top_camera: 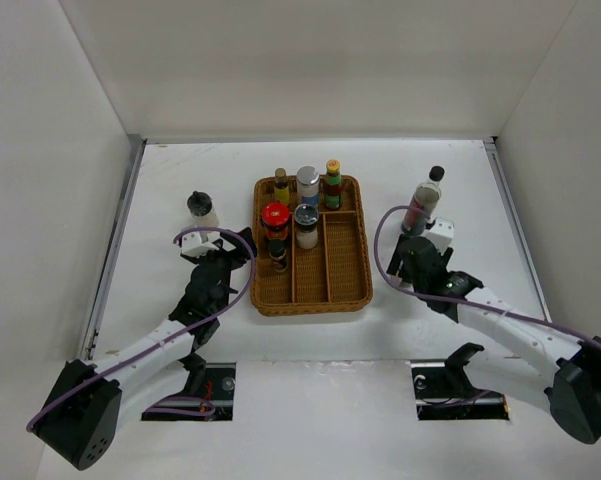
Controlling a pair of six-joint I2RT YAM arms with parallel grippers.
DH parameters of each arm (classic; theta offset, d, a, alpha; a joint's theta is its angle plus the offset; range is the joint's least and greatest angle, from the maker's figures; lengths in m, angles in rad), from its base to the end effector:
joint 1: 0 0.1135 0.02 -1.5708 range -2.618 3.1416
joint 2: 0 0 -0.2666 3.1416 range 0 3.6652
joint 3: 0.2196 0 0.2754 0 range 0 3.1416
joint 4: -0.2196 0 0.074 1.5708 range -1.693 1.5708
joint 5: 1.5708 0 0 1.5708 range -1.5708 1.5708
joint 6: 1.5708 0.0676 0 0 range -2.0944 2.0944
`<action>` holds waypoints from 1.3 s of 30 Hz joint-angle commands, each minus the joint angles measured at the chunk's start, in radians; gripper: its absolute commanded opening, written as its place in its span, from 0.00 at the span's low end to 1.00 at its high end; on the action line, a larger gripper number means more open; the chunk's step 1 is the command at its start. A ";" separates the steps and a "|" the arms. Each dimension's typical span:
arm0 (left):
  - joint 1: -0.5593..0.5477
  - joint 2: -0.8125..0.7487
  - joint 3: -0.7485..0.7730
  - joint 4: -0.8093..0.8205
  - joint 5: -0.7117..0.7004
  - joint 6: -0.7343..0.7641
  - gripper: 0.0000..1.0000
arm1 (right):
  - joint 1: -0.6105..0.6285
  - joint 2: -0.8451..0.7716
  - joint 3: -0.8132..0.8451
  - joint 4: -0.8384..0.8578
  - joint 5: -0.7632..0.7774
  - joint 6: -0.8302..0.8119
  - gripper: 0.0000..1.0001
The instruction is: Organize the condiment bottles
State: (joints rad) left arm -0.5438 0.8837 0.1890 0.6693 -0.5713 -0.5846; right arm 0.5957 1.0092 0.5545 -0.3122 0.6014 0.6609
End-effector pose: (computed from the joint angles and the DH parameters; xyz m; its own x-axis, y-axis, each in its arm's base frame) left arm 0.2128 -0.0860 0.1903 -0.0030 -0.5406 -0.8412 -0.0348 0.8408 -0.5402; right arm 0.2195 0.1026 0.1850 -0.5304 0.2519 -0.8094 0.2536 0.9583 0.1321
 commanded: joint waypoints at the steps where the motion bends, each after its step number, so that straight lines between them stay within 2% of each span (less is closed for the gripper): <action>1: 0.005 0.006 -0.003 0.033 0.008 -0.015 0.83 | -0.020 0.020 0.022 0.085 -0.023 -0.020 0.76; 4: 0.000 -0.008 -0.003 0.033 0.010 -0.015 0.83 | -0.032 0.020 0.022 0.094 0.006 -0.038 0.65; 8: 0.006 0.006 -0.003 0.033 0.010 -0.017 0.83 | -0.014 -0.024 0.047 0.088 0.090 -0.061 0.57; 15: 0.011 0.011 -0.003 0.035 0.010 -0.018 0.83 | 0.077 -0.044 0.221 0.120 0.149 -0.184 0.55; 20: 0.014 0.006 -0.006 0.038 0.001 -0.018 0.83 | 0.155 0.090 0.327 0.320 0.071 -0.316 0.56; 26: 0.017 0.004 -0.010 0.036 0.001 -0.018 0.83 | 0.158 0.313 0.456 0.450 -0.064 -0.320 0.55; 32: 0.023 -0.009 -0.013 0.033 -0.001 -0.018 0.83 | 0.134 0.482 0.516 0.524 -0.107 -0.317 0.56; 39: 0.032 -0.005 -0.014 0.033 -0.002 -0.018 0.83 | 0.108 0.600 0.527 0.578 -0.115 -0.314 0.57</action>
State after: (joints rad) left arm -0.5171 0.8917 0.1791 0.6666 -0.5716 -0.5919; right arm 0.7162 1.6146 1.0042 0.0849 0.4744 0.3511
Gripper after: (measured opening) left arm 0.829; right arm 0.711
